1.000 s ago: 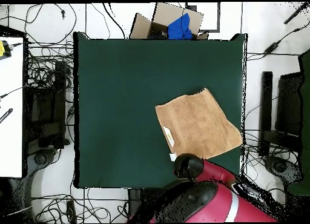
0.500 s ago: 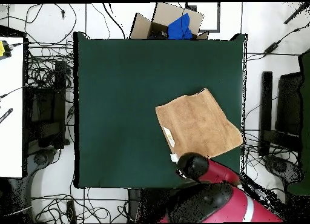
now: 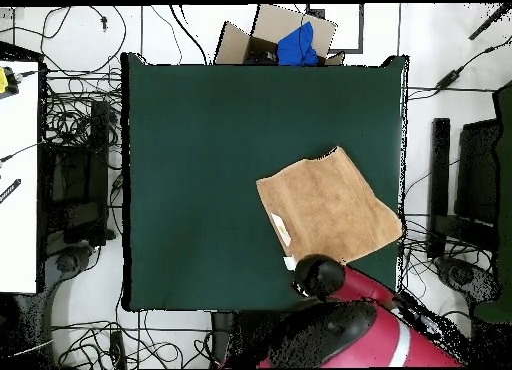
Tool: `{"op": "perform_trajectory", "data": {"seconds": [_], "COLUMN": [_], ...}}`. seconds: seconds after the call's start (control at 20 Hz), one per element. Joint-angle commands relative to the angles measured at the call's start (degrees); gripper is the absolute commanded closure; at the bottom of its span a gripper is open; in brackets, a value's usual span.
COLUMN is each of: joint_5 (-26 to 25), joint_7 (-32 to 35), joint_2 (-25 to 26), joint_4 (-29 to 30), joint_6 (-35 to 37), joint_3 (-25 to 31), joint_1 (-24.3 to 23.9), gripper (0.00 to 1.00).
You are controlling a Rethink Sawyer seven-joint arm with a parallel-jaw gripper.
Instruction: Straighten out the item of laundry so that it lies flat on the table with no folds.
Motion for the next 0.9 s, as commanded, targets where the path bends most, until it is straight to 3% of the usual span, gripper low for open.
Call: {"op": "perform_trajectory", "data": {"seconds": [0.05, 0.15, 0.35, 0.55, 0.9], "joint_5": [3.52, 2.51, 1.37, -1.8, -3.85], "joint_7": [25.29, 22.53, 20.97, 16.8, 15.12], "joint_2": [2.81, 2.14, 2.26, 6.03, 8.56], "joint_4": [1.34, 0.84, -1.16, -3.19, -6.75], "joint_6": [-7.04, -8.23, -7.56, -10.26, -8.34], "joint_3": [-6.48, -2.03, 0.92, 8.03, 10.94], "joint_1": [2.35, 0.09, -1.44, -8.01, -9.69], "gripper": [0.0, 0.0, 0.0, 0.0, 0.0]}}
